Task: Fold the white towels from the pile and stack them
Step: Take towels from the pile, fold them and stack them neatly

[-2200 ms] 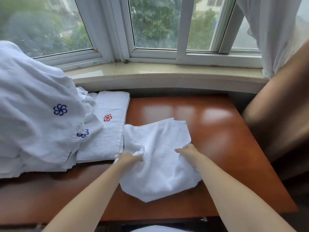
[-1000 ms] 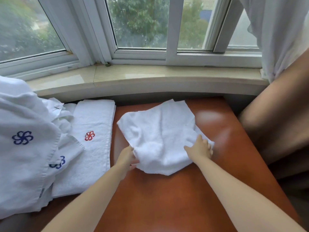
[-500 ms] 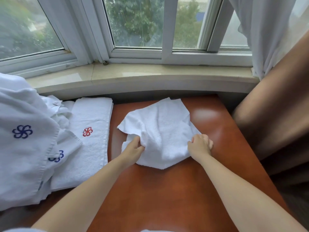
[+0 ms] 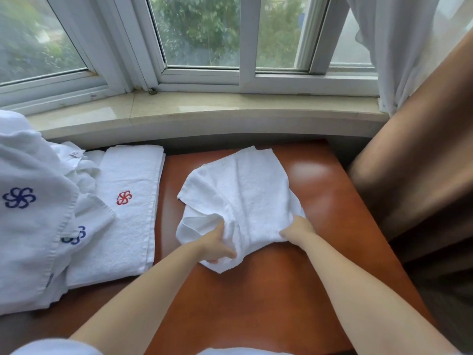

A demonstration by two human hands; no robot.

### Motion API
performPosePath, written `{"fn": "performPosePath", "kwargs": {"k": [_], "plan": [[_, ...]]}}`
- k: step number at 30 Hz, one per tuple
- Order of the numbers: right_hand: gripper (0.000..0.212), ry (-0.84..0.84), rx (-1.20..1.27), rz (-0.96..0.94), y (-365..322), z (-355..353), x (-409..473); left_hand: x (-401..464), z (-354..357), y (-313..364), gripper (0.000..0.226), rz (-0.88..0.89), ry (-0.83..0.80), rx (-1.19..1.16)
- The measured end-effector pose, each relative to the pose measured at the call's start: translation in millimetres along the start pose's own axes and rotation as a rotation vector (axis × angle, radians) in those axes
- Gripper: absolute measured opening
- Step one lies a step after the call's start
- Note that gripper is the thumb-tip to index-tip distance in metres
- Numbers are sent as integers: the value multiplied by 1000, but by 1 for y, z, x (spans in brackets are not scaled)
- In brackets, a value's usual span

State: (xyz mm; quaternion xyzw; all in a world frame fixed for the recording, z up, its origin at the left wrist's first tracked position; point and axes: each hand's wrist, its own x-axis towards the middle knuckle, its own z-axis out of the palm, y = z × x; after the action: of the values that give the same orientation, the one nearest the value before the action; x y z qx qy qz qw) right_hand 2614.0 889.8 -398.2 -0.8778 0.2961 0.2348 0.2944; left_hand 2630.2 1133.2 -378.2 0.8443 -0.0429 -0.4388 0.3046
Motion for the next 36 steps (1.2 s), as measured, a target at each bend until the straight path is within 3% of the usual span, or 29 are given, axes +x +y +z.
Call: {"fn": "performPosePath", "kwargs": {"k": [2,5,8,10,11,15,18,20,22,25,27,29,32,36], "plan": [[30,1,65,8,2,-3,5,5,2,-2,31,-28,32,131],[30,56,242,44,4,-10,12,7,-11,-4,32,35,208,-173],[31,176,278,61,9,-20,14,-9,-30,-15,29,46,676,-575],[35,288,276,73,12,-25,14,-24,-37,-31,36,-2,980,-608],[37,334,276,87,11,-26,14,-29,-36,-38,41,-47,1041,-608],[32,336,214,132,13,-27,3,-40,-9,-63,47,-345,965,-414],[13,130,85,159,25,-25,-11,-46,20,-80,52,-466,752,-420],[14,-15,59,167,35,-25,-17,-54,34,-88,38,-495,673,-408],[21,-72,65,119,41,-25,-23,-62,45,-93,26,-506,656,-267],[8,108,-146,-128,44,-24,-34,-75,55,-87,4,-452,779,-18],[8,185,-152,-325,43,-19,-37,-74,62,-84,17,-264,873,-81],[10,47,12,-385,44,-13,-38,-72,67,-81,26,-152,847,-155],[25,-61,-10,-365,48,-10,-41,-64,70,-83,34,-175,739,-79],[23,6,73,-390,61,-12,-37,-58,71,-93,40,-222,734,-81]]}}
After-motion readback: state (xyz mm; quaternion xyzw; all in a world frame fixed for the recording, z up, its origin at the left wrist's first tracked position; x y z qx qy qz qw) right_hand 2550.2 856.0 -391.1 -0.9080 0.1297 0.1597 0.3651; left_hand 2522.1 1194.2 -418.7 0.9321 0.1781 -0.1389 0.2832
